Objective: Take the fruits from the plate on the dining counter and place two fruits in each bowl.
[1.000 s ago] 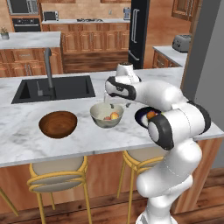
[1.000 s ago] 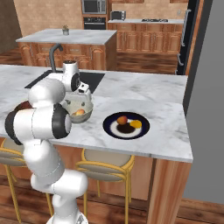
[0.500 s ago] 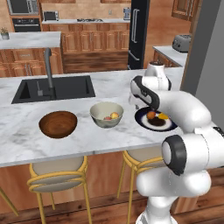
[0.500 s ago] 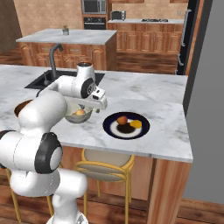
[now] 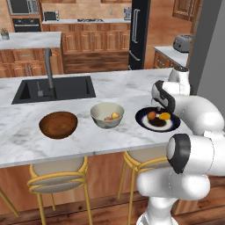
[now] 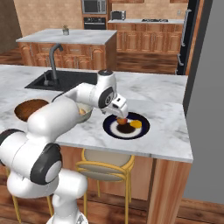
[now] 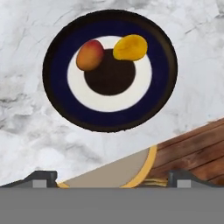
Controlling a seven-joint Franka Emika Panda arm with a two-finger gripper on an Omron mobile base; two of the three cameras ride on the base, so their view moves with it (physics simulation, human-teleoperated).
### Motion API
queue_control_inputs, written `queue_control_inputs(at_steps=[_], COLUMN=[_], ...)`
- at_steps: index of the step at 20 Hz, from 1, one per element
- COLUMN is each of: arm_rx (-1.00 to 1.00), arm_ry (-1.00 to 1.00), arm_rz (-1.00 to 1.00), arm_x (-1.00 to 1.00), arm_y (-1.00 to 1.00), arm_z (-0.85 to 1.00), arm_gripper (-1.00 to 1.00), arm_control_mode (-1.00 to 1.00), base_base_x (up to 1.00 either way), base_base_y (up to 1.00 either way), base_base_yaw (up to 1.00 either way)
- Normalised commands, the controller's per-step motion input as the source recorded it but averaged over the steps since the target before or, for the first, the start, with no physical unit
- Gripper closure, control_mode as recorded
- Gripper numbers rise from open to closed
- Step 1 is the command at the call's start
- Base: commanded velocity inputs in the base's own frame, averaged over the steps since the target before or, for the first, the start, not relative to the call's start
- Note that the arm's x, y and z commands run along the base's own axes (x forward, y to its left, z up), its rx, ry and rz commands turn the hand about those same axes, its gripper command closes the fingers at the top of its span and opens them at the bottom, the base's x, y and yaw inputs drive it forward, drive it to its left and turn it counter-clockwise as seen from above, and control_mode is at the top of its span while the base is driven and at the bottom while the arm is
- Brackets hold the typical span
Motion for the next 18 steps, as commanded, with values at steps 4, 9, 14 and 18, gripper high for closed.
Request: queue_control_inputs(at_steps=[4, 9, 14, 18], arm_rx=[0.0, 0.0, 0.0, 0.0], arm_ry=[-0.04, -0.03, 0.0, 0.0], arm_rz=[-0.04, -0.01, 0.0, 0.0], arm_x=[0.08, 0.29, 0.59, 0.55], arm_y=[-0.36, -0.08, 0.27, 0.04], arm_z=[-0.23, -0.28, -0.34, -0.33], arm_gripper=[-1.0, -1.0, -1.0, -1.0], arm_control_mode=[-1.0, -1.0, -1.0, -1.0], base_base_x=[0.0, 0.0, 0.0, 0.0], base_base_y=[0.0, 0.0, 0.0, 0.0], base_base_yaw=[0.0, 0.0, 0.0, 0.0])
